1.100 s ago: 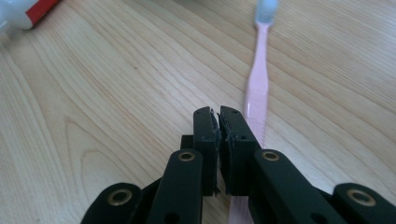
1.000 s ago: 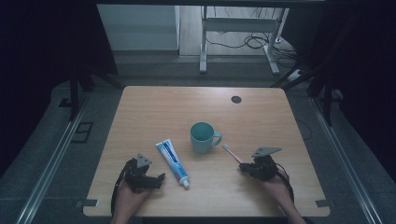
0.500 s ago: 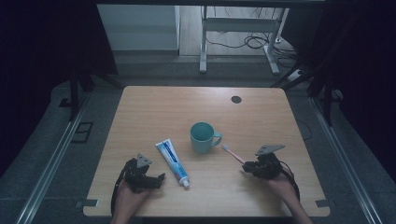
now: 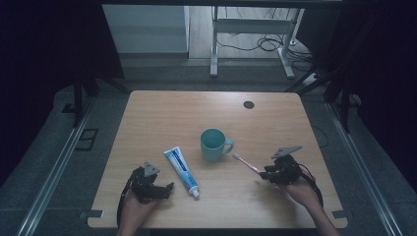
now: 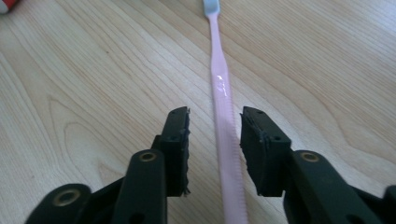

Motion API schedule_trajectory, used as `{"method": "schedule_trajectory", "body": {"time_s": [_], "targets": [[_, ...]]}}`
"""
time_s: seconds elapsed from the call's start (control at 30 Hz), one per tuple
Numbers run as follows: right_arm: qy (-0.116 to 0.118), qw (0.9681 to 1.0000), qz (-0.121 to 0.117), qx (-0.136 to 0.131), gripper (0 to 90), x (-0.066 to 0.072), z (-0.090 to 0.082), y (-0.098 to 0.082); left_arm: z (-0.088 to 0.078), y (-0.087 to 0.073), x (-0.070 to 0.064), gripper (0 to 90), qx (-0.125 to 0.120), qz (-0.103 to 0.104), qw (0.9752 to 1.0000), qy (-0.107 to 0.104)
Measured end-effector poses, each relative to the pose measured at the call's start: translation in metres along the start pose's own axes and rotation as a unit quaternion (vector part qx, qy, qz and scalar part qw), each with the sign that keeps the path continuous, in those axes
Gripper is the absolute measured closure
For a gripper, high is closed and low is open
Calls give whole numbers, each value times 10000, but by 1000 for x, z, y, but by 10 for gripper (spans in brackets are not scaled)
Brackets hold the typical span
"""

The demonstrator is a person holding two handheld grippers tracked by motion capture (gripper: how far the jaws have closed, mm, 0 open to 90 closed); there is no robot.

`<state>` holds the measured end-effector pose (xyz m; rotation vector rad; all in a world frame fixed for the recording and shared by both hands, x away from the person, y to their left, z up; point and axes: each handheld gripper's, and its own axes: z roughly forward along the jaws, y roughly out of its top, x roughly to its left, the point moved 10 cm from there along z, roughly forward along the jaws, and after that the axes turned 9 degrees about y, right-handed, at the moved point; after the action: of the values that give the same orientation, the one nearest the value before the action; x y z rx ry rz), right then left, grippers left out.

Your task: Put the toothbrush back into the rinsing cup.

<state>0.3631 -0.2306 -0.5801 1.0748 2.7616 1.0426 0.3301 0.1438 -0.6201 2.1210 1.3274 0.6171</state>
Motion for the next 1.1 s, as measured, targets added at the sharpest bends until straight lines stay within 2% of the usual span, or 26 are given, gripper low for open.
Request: {"method": "schedule_trajectory", "body": {"time_s": [0.1,0.13,0.17,0.23,0.3,0.37,0.5,0.57,0.73,0.8,0.83,0.9,0.93,1.03,1.07,1.1], "targets": [[-42,9996,-39,275,552,-3,-1,2,0,0,0,17,1,-2,10000,0],[-42,9996,-39,275,552,-3,-1,2,0,0,0,17,2,-1,10000,1],[-12,9990,-48,435,523,-3,0,3,0,0,0,17,4,0,10000,0],[-7,9988,-39,497,515,-3,0,3,0,0,0,17,4,0,10000,0],[-45,9972,-42,744,490,-5,2,4,0,0,0,17,4,-1,10000,0],[-50,9968,-52,795,490,-5,3,4,0,0,0,17,5,0,10000,0],[-85,9943,-25,1063,474,-8,7,4,0,0,0,17,5,0,10000,0],[-128,9910,-49,1330,496,-10,12,3,0,0,0,17,5,0,10000,0],[-173,9878,-122,1540,558,-8,15,4,0,0,0,17,5,0,10000,-1],[-232,9853,-186,1680,605,-8,16,5,0,0,0,17,4,0,10000,0],[-285,9829,-255,1802,632,-8,17,6,0,0,0,17,4,-1,10000,-1],[-309,9818,-283,1853,643,-8,18,7,0,0,0,17,4,-1,10000,-1],[-336,9796,-296,1962,667,-8,19,8,0,0,0,17,5,0,10000,-1],[-337,9779,-285,2045,686,-8,21,9,0,0,0,17,5,1,10000,-1],[-353,9755,-290,2154,708,-9,24,9,0,0,0,17,5,0,10000,-1],[-348,9751,-283,2171,714,-9,25,9,0,0,0,17,4,0,10000,0]]}}
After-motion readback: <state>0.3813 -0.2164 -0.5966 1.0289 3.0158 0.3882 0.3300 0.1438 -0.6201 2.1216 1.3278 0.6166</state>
